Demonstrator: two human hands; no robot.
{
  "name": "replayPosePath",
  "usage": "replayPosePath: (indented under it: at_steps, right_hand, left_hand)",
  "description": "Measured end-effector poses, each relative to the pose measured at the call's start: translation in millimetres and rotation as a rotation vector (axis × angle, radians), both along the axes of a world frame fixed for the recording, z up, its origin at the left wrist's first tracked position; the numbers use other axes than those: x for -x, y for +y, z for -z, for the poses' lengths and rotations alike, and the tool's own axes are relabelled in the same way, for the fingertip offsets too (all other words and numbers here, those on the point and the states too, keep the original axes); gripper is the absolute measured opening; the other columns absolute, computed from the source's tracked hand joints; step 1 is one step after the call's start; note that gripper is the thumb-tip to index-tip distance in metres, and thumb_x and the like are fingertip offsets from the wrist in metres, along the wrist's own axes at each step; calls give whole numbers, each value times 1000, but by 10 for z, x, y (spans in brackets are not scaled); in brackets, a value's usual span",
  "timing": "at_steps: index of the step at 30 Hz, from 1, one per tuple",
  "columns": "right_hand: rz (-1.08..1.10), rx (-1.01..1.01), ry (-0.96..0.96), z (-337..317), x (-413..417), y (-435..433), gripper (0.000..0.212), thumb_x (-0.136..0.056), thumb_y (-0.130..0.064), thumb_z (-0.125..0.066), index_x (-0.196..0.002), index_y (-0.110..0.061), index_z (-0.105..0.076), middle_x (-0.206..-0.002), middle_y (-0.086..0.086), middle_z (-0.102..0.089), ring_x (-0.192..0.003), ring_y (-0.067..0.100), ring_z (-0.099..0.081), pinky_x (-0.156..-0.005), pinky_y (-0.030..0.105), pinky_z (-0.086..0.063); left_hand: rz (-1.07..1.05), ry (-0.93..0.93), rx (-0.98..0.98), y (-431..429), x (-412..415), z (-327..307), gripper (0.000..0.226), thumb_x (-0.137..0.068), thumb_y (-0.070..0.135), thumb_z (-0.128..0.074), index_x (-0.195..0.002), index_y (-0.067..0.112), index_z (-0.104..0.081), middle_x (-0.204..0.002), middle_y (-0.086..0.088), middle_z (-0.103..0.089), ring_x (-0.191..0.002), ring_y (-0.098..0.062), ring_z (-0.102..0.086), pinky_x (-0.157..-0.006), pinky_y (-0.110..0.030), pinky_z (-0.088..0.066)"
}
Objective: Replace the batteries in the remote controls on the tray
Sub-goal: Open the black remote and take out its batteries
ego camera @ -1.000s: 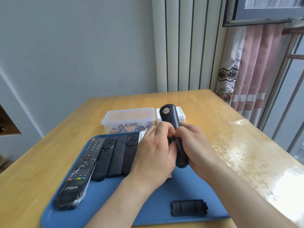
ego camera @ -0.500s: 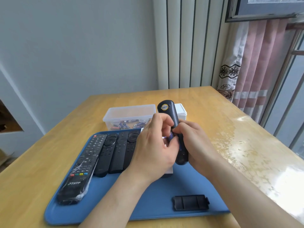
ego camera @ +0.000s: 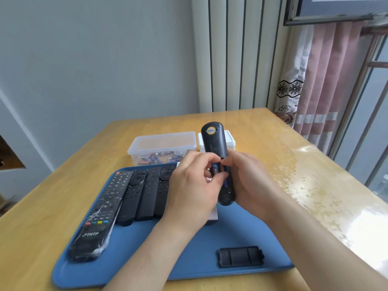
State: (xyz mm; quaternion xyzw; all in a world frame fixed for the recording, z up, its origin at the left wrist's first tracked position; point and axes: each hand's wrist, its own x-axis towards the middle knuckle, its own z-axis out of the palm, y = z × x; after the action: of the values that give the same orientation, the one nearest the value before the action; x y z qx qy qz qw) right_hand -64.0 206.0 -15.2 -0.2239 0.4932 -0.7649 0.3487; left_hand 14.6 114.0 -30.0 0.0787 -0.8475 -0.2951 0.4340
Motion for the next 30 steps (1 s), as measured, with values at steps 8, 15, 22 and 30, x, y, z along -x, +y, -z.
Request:
replayPosePath:
  at_steps: [8,15,22,30]
  right_hand:
    - [-12,-184,196,-33,75,105,30,-90,10,-44,-114,4,-60,-94,17,-61,-83,27,-63,-79,38,-59]
    - [-166,-445,662,-223,135,326,31,-88,0,-67,-113,-16,-71,-98,11,-75,-83,23,-75,-70,33,-60]
    - [261,-175,306,-249,276,362,33,-70,-2,-80,-100,-10,-67,-84,8,-64,-68,17,-66,-52,20,-52]
    - [166,9,-290,-212,171,212,23,-92,-22,-50,-104,-4,-58,-89,14,-70,-65,22,-69,-56,31,-56]
  left_hand:
    - [184,59,-449,-48,-44,-97,35,-86,-7,-60,-95,27,-65,-84,5,-62,-74,-17,-69,-67,-26,-57]
    - [-183,-105,184,-297,-95,-115,45,-89,37,-31,-117,22,-64,-97,1,-42,-86,-21,-51,-74,-31,-44]
    - [51,-215,-241,-301,-64,-117,38,-89,48,-58,-64,20,-61,-54,10,-57,-53,-3,-48,-55,-21,-37]
    - [204,-324,-260,133,-48,28,29,-84,48,-66,-77,25,-49,-56,-3,-56,-46,-12,-38,-51,-29,-33]
